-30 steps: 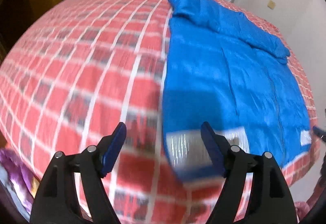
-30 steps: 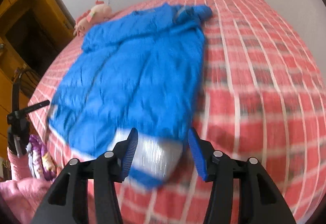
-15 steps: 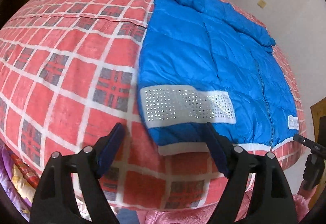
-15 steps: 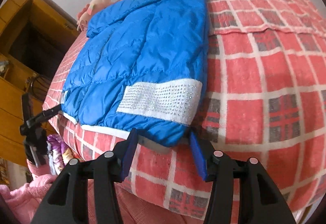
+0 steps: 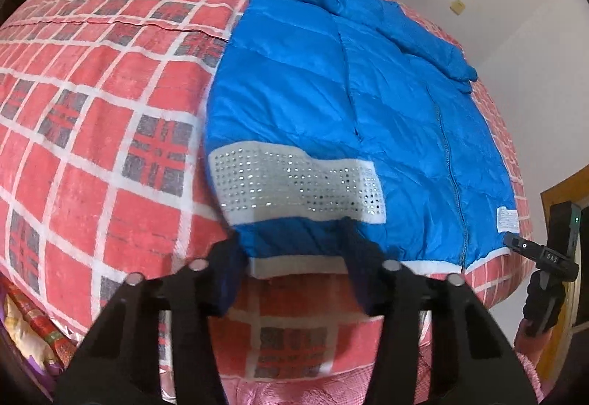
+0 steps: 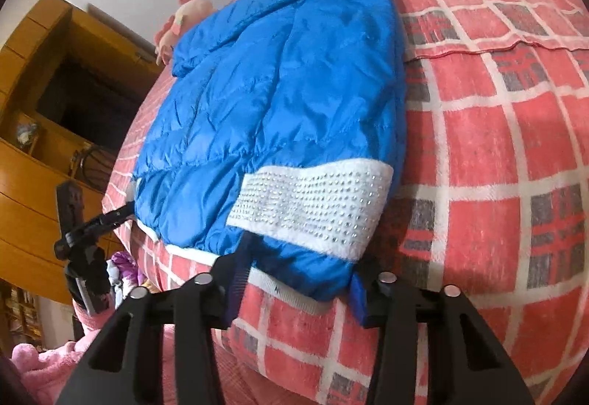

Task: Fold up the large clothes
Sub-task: 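Grasp the hem with both grippers and lift it toward the collar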

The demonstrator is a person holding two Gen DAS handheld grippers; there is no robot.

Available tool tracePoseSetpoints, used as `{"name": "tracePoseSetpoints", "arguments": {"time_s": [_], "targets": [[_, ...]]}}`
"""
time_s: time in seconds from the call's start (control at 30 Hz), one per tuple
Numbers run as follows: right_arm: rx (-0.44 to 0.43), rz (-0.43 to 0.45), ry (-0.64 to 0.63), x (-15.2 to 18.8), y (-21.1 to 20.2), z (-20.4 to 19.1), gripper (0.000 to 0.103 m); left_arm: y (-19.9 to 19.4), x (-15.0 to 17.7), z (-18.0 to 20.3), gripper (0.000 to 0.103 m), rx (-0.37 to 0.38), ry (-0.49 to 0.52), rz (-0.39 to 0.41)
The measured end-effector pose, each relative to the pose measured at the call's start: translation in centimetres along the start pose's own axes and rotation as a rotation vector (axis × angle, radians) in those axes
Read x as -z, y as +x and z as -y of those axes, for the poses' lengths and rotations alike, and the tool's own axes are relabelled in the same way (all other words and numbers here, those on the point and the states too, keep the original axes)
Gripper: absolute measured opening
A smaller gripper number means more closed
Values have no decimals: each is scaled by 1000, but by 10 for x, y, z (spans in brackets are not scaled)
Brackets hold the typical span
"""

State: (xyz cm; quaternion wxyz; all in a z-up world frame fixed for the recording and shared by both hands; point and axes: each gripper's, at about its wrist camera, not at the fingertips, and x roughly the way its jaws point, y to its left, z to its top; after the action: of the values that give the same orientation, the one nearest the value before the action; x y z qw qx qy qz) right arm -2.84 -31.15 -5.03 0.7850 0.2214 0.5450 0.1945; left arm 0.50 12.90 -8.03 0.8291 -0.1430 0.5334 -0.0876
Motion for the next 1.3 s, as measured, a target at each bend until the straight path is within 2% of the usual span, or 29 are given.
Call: {"name": "tracePoseSetpoints", "arguments": {"time_s": [0.1, 0.17, 0.23, 0.33, 0.43, 0.53, 0.7, 0.8, 1.3], "targets": [[14, 23, -37, 0, -5, -4, 20, -10, 2, 0, 20, -6, 10, 24], [4, 51, -59, 0, -13, -8, 16, -17, 2, 2, 15, 9, 24, 42], [-6, 63, -65, 0, -16, -8, 15, -19, 3, 3, 14, 10, 39, 50], [30, 35, -68, 2, -5, -5, 15, -8, 3, 1, 14, -1, 52, 31], [28, 25, -54, 4, 0, -1, 15, -4, 2, -4, 13, 21, 34, 30], [17, 51, -74, 2, -10, -6, 12, -15, 0, -1, 8, 50, 29, 63], [1, 114, -139, -10, -33, -25, 11, -43, -13, 9, 7, 123, 50, 144], [-14, 145, -154, -20, -44, -33, 11, -54, -26, 17, 7, 149, 62, 179], [-11, 270, -223, -94, -88, -65, 11, -79, -105, 44, 7, 169, 139, 322]]}}
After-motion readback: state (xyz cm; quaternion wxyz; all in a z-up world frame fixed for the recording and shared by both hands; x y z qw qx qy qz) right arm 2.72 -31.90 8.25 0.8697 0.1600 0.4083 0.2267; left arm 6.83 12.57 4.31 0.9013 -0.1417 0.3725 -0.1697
